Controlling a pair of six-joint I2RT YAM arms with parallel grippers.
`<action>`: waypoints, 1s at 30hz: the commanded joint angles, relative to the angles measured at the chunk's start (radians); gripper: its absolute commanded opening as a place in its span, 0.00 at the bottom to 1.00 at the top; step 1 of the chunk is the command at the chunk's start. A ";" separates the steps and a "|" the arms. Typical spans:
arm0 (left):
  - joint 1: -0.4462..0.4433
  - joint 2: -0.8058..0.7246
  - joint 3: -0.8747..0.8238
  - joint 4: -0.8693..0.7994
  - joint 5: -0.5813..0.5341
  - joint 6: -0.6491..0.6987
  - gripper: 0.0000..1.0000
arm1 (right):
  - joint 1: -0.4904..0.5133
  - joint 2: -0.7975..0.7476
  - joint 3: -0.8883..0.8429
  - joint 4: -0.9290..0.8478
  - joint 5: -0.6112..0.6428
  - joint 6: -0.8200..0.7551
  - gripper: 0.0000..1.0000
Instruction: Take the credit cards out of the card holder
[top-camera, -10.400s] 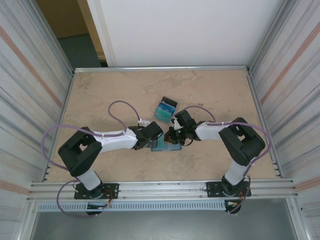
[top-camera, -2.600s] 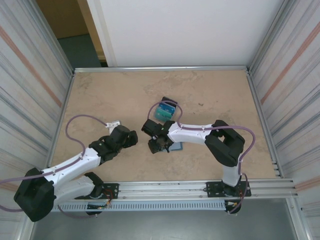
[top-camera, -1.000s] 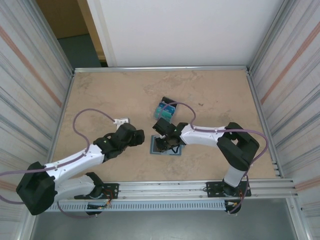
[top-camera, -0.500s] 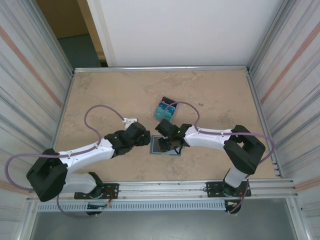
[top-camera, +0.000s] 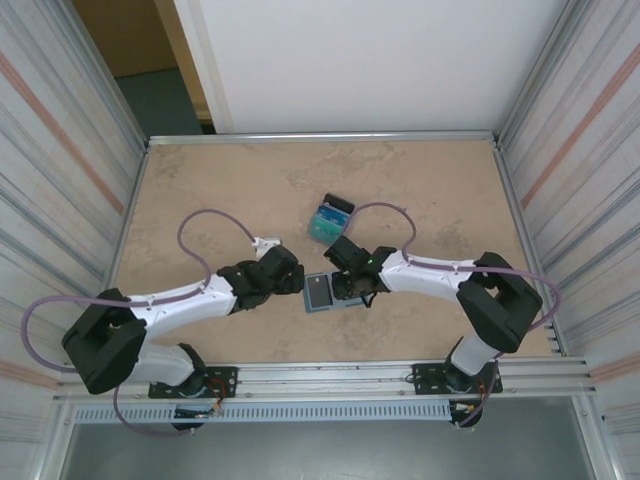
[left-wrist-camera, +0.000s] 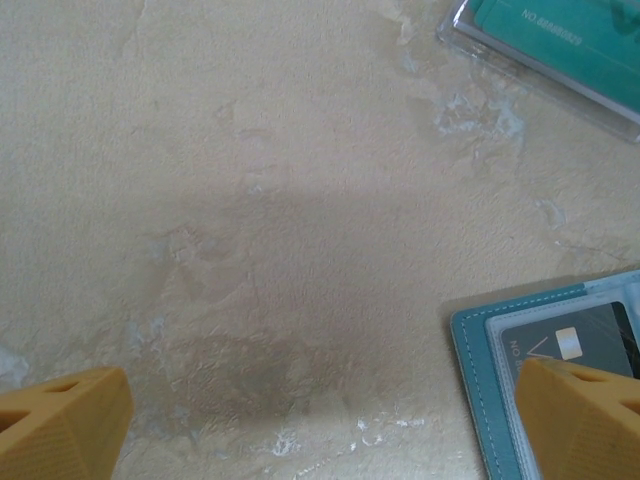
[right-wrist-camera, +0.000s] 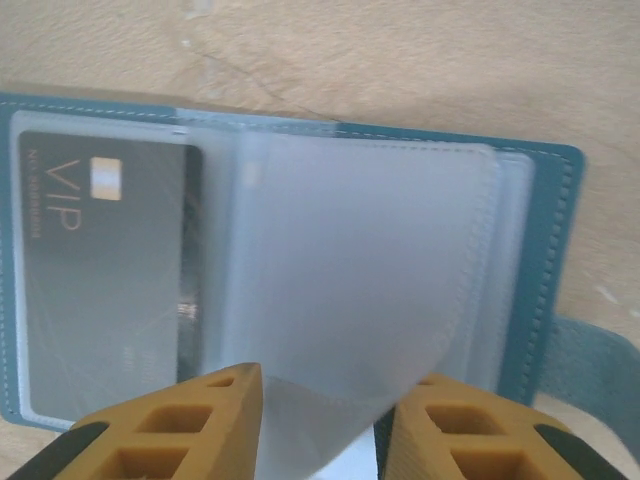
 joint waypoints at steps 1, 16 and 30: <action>-0.012 0.017 0.035 -0.022 -0.024 0.022 0.99 | -0.026 -0.049 -0.025 -0.018 0.020 0.026 0.35; -0.089 0.102 0.083 -0.075 -0.065 0.040 0.99 | -0.126 -0.283 -0.076 -0.036 -0.029 0.058 0.29; -0.090 0.188 0.069 -0.023 -0.005 0.006 0.99 | -0.172 -0.145 -0.014 0.035 -0.331 0.068 0.22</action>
